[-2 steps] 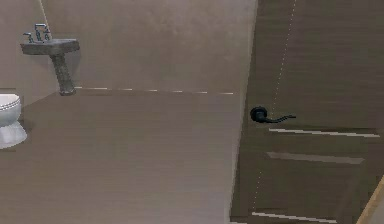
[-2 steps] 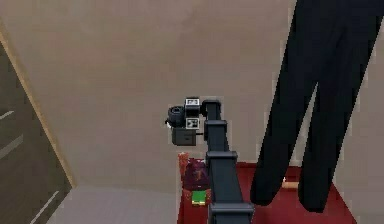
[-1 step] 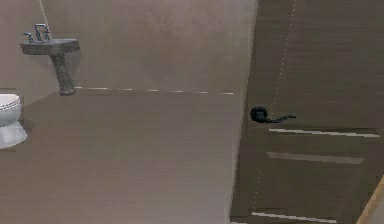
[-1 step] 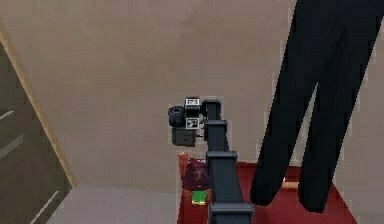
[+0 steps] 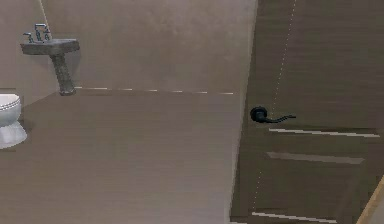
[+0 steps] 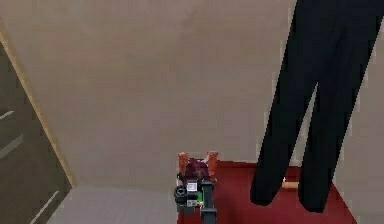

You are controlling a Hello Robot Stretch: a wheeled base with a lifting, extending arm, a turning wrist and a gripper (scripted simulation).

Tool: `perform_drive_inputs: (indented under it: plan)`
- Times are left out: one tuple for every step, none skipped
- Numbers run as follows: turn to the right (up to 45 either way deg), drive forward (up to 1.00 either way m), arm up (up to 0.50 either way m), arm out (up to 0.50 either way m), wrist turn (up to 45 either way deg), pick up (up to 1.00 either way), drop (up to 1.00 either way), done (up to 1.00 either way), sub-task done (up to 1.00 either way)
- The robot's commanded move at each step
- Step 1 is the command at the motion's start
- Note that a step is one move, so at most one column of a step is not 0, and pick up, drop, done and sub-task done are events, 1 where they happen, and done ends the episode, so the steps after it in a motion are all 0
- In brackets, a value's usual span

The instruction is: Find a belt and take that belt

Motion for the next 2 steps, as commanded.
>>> perform_drive_inputs:
  plan:
    - [0.0, 0.0, 0.0, 0.0, 0.0, 1.0, 0.0, 0.0, 0.0]
    - [0.0, 0.0, 0.1, 0.0, 0.0, 0.0, 0.0, 0.0, 0.0]
